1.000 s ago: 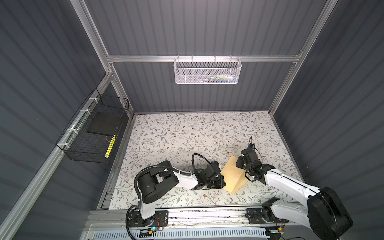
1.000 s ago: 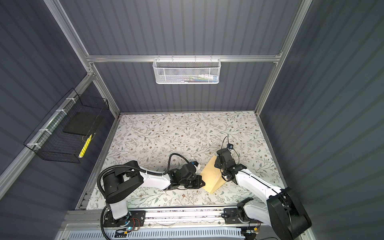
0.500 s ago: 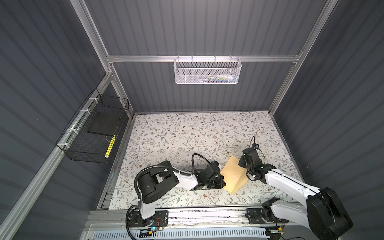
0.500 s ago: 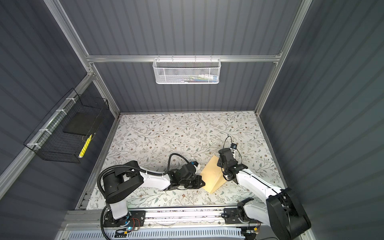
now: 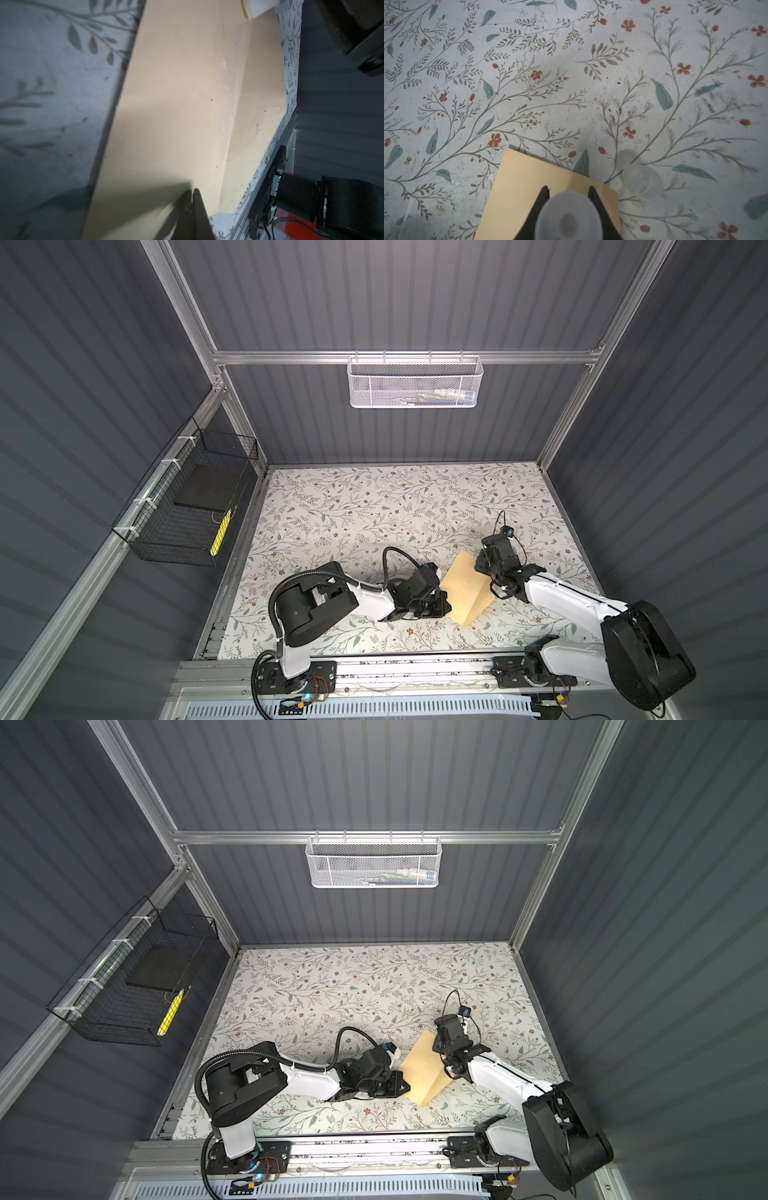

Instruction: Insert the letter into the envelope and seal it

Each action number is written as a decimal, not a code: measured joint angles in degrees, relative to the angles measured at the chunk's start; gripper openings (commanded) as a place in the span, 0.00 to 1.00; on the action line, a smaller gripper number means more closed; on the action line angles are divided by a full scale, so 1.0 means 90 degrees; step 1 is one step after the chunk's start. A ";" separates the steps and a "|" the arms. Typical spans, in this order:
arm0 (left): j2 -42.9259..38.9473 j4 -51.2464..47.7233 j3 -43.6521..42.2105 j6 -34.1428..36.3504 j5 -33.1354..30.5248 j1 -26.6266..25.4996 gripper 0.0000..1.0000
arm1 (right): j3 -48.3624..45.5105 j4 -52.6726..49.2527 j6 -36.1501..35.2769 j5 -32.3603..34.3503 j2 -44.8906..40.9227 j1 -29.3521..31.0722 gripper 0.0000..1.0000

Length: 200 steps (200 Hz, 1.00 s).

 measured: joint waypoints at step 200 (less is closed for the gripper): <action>-0.0080 -0.0141 -0.0019 0.0092 -0.0029 0.0000 0.00 | 0.0129 -0.0748 0.1110 0.0580 -0.0087 0.2365 0.00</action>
